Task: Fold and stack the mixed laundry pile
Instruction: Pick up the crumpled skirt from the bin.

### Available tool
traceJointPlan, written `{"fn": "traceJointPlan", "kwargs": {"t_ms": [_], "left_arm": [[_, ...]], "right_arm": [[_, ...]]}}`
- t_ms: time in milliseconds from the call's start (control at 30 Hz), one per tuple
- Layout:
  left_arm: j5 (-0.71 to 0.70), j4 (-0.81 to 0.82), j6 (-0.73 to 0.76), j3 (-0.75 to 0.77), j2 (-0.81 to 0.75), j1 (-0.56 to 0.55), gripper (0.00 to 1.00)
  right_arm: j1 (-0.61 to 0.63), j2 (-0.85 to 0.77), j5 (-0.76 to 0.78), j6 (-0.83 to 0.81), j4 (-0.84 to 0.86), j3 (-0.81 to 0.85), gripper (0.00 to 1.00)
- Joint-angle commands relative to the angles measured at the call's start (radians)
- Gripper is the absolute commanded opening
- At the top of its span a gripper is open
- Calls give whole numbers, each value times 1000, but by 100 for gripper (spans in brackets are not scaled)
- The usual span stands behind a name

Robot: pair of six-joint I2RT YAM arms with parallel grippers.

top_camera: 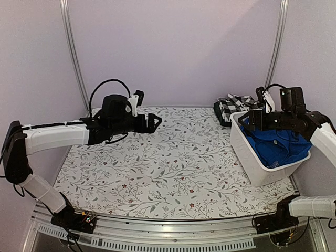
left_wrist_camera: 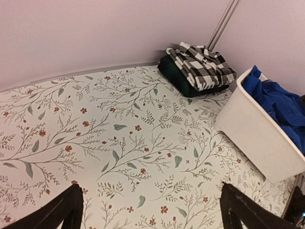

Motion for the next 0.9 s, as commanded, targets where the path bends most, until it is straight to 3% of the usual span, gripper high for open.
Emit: {"fn": "traceJointPlan", "kwargs": {"t_ms": [0,167,300,567,867], "left_arm": [[-71,-31,-48,-71,-66,7,100],[-109,-33,-56,-91,-95,9,100],[-110,-19,-63,-99,-89,9,100],[-55,30,-69,-93,-38,8,100],[-44,69,-72,-112,-30,8,100]], "right_arm": [[-4,47,62,-33,-37,50,99],[-20,98,133,-12,-91,103,99],[-104,88,189,14,-205,140,99],[-211,67,226,82,-270,105,99],[-216,54,307,150,-394,74,99]]}}
